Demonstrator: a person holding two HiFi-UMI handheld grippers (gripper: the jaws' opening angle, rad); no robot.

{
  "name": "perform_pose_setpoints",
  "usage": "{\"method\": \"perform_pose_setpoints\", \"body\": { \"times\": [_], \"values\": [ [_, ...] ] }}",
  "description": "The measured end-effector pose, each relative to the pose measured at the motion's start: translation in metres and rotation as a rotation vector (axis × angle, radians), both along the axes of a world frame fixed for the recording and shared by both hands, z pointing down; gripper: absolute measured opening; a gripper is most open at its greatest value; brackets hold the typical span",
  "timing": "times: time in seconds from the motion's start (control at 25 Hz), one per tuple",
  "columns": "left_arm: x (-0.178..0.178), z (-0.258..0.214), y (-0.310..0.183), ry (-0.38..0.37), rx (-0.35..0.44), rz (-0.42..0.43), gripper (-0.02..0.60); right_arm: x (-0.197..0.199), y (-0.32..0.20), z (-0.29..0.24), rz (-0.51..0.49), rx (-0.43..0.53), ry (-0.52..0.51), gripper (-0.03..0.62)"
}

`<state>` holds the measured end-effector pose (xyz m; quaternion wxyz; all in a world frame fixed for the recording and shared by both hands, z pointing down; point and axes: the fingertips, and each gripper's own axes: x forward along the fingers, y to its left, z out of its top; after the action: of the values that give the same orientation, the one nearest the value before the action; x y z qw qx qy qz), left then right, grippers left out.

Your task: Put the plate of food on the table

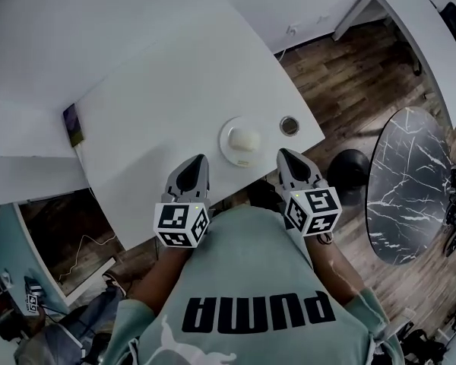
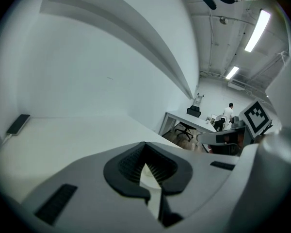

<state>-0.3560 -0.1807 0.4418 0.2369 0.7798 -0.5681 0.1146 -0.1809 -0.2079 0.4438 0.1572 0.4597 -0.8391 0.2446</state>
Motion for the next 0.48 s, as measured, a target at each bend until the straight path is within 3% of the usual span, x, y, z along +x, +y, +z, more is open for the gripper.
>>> {"method": "perform_pose_setpoints", "body": {
  "times": [0.36, 0.48],
  "values": [
    [0.004, 0.048, -0.027, 0.011, -0.191, 0.019, 0.009, -0.001, -0.027, 0.053, -0.071, -0.188, -0.002, 0.000],
    [0.006, 0.066, -0.033, 0.032, -0.258, 0.034, 0.089, 0.000, -0.030, 0.071, -0.081, -0.264, -0.012, 0.000]
  ]
}}
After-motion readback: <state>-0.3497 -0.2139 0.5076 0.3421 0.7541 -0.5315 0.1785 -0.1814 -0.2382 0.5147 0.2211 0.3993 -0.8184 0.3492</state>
